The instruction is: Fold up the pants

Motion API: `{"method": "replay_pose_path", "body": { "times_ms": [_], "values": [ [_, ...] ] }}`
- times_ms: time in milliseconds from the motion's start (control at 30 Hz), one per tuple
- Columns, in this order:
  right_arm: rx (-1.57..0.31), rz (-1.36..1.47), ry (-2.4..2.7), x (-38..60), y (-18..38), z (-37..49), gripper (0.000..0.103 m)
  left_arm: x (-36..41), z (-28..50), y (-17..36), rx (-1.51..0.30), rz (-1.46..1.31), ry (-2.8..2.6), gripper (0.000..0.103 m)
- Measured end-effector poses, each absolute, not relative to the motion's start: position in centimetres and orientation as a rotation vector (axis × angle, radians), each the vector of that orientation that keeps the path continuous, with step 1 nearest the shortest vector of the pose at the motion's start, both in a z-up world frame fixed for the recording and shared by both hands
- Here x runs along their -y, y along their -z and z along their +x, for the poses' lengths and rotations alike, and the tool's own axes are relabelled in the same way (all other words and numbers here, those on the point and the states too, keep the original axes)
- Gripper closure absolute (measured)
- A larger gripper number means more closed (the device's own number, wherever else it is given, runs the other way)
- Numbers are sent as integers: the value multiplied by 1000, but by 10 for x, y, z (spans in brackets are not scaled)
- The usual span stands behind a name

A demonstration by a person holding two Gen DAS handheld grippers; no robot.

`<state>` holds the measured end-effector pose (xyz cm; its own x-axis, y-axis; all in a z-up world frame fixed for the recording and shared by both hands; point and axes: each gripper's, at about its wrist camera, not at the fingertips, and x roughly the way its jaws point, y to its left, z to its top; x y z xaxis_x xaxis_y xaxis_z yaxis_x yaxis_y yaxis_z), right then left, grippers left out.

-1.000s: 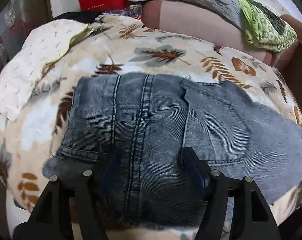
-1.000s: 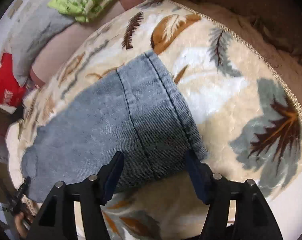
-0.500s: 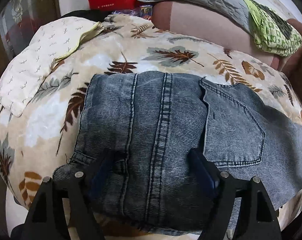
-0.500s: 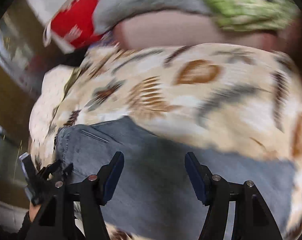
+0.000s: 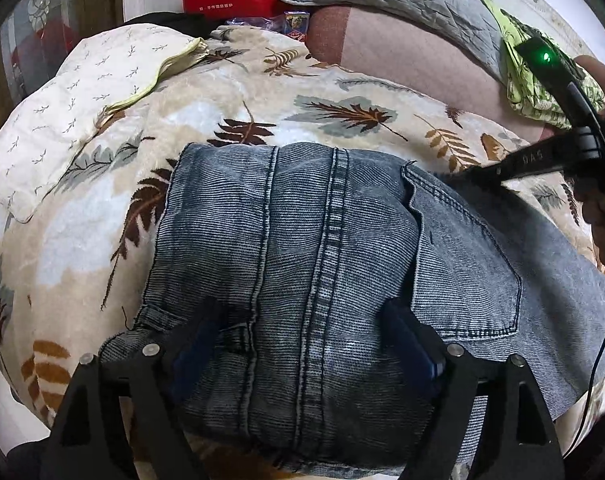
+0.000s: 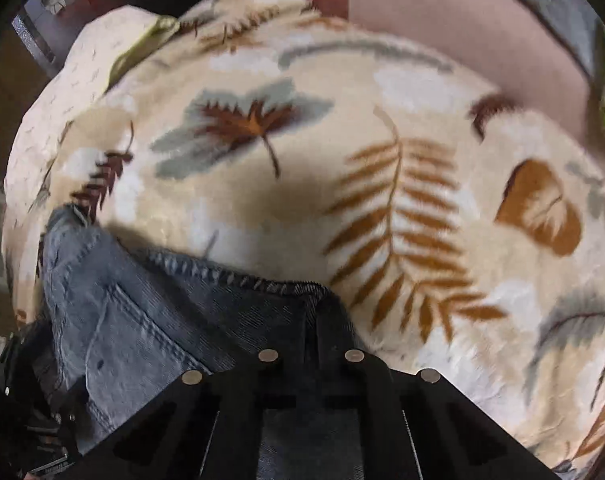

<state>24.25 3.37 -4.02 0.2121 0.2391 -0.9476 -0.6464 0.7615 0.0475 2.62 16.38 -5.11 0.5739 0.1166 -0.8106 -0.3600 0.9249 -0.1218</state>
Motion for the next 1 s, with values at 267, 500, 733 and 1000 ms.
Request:
{"method": "replay_pose_path", "body": {
  "times_ms": [267, 500, 733, 1000],
  "values": [
    [-1175, -266, -569, -16, 57, 254, 90, -162, 26, 52, -914, -271, -286, 16],
    [-1104, 0, -567, 53, -5, 207, 65, -162, 26, 52, -910, -275, -291, 16],
    [-1209, 148, -504, 128, 42, 149, 39, -160, 25, 52, -901, -269, -305, 15],
    [-1152, 358, -494, 206, 18, 122, 40, -157, 24, 53, -875, -237, -317, 14]
  ]
}}
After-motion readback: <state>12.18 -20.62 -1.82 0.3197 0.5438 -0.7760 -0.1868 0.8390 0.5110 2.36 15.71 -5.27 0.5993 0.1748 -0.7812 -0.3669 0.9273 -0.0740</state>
